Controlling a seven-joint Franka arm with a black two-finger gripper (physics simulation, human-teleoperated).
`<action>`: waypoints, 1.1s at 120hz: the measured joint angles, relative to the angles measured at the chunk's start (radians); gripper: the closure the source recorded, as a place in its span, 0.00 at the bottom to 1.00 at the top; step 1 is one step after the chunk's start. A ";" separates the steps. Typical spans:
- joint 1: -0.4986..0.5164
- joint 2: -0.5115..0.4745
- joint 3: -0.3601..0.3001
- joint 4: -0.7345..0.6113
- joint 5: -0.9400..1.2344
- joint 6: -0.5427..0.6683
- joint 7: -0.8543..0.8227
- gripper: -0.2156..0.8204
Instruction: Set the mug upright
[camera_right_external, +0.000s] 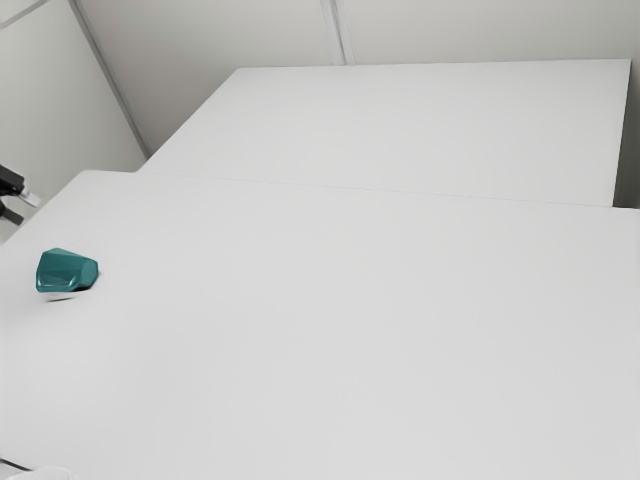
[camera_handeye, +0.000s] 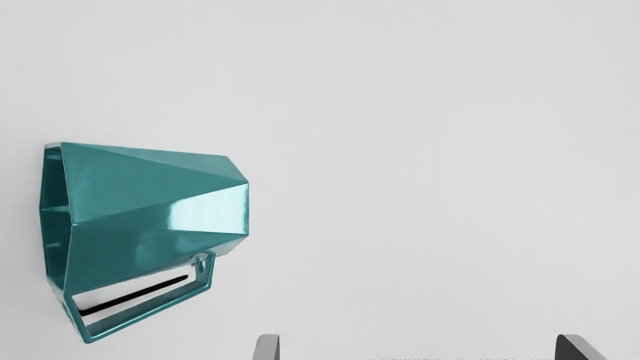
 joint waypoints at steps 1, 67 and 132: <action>0.003 0.010 -0.001 0.009 -0.001 -0.001 0.005 0.21; 0.113 0.285 -0.010 0.171 -0.166 0.022 0.230 0.21; 0.134 0.347 -0.019 0.154 -0.247 0.119 0.337 0.21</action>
